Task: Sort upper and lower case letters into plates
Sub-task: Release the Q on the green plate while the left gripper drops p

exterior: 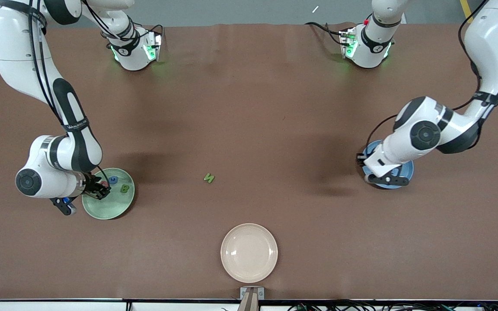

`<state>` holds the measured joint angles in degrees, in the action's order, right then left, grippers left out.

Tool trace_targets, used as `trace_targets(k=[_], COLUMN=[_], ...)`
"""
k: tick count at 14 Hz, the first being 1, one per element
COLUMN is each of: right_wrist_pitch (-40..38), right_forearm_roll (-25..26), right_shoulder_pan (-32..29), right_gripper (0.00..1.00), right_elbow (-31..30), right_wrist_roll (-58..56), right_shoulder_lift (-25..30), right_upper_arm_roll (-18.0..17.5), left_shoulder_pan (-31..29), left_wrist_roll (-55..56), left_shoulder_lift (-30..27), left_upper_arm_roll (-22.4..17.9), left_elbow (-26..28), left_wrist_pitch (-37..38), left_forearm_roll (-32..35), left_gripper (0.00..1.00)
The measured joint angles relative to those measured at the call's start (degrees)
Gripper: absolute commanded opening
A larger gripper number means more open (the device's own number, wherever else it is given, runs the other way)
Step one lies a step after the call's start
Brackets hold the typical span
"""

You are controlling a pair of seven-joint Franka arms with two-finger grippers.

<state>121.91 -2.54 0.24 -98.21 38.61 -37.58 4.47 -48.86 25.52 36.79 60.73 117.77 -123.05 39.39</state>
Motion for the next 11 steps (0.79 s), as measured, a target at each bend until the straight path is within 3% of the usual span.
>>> trace_targets(k=[4,5,8,11], right_wrist_pitch=[-12.3,-14.6,-16.8,-16.9], right_forearm_roll=[0.0,0.0,0.0,-0.2], right_shoulder_pan=[0.5,1.1,6.4,14.8], right_gripper=[0.63,0.67,1.0,1.0], right_elbow=[7.8,9.1,10.0,10.0], right_wrist_roll=[0.9,2.6,13.3,22.9], right_shoulder_lift=[0.6,0.9,1.1,0.9], right_upper_arm_roll=[-0.4,-0.6,-1.3,-1.6], left_shoulder_pan=[-7.0,-7.3,-6.8,-6.1], left_wrist_roll=[-10.3,-11.5,-13.5,-14.1], left_shoulder_lift=[0.9,1.3,2.5,3.6], left_upper_arm_roll=[0.0,0.0,0.1,0.1], left_elbow=[4.3,4.7,5.0,5.2], left_wrist_pitch=[-3.9,-4.9,-7.0,-7.6], left_forearm_roll=[6.5,7.7,10.2,12.3], left_gripper=[0.15,0.15,0.15,0.15])
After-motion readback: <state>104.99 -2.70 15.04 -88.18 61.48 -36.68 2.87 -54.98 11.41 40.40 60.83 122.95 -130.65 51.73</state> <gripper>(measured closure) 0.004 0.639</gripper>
